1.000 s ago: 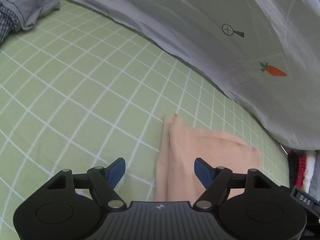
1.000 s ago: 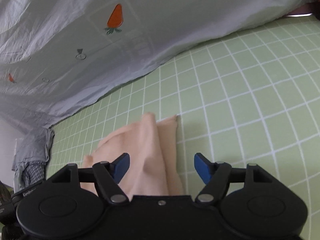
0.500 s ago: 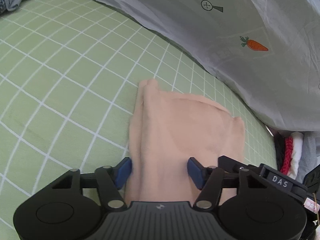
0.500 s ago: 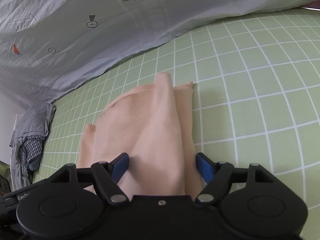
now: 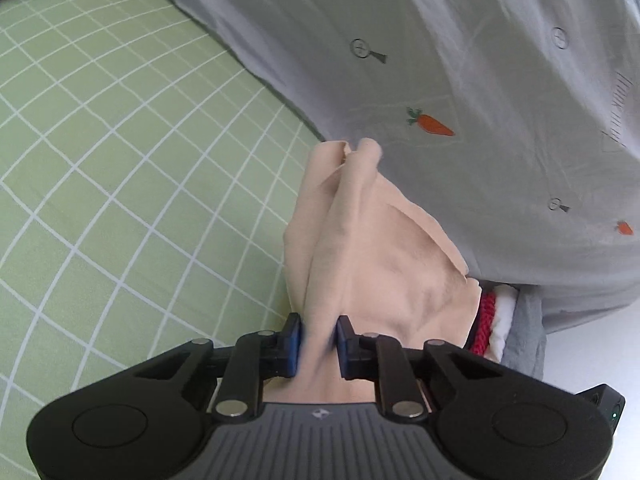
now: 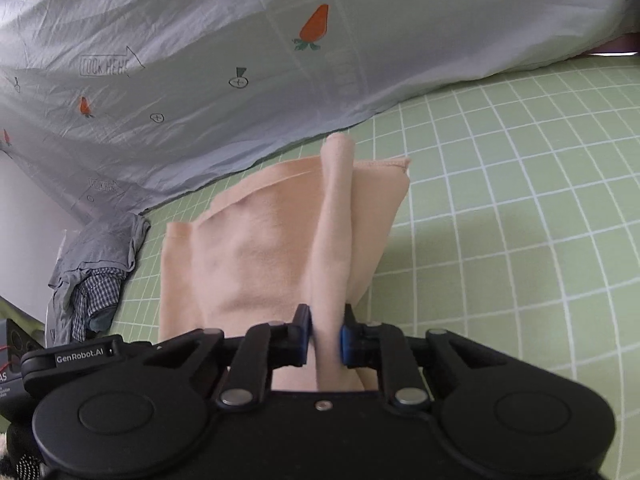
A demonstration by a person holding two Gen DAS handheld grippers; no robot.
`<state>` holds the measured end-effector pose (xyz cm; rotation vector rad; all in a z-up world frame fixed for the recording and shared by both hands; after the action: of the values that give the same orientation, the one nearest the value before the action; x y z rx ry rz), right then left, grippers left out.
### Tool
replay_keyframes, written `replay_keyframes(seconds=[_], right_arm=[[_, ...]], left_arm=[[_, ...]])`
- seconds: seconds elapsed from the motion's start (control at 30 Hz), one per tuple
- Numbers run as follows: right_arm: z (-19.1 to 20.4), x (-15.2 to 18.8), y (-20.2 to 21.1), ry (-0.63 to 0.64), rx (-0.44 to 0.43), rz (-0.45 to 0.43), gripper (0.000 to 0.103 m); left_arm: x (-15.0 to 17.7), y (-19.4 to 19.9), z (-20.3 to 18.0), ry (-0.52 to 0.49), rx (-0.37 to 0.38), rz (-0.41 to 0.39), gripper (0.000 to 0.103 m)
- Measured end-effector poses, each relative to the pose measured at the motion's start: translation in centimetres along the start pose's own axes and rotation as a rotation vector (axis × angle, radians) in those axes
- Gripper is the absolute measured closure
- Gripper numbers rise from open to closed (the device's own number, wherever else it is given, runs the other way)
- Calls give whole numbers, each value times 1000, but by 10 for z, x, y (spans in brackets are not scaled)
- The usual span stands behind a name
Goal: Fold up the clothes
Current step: 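Grasp the folded bundle with both grippers and lift it toward the clothes stack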
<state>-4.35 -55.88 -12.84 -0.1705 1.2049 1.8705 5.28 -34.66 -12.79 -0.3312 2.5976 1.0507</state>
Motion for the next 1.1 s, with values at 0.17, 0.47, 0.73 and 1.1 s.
replay_keyframes(seconds=[0.17,0.47,0.73,1.1], right_arm=[[4,24,62,-24,42,-85,88],[-25,87,160,-127,225,-190,88],[-111,105,257,-196,297,-294,88],[-253,0,369,-55,213,-381,87]], left_arm=[[28,24,-29,-101,64,26,84],[103,17,-82,-214,209,197,84],[201,-16,-171,-310,249,220,84],[274,-92,-338,-298,252,82,85]])
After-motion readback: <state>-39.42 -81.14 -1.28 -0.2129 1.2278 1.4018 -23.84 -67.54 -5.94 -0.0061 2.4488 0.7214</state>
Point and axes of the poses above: each gripper's, at about its wrist camera, not at the fingertips, and y roughly against the way its jaws point, z to its left, x to its underside, the point moved 6 cm from there along -y, roughly the way its jaws point, and after that the axes turned 3 degrees about -x, right-handed, at the moved point
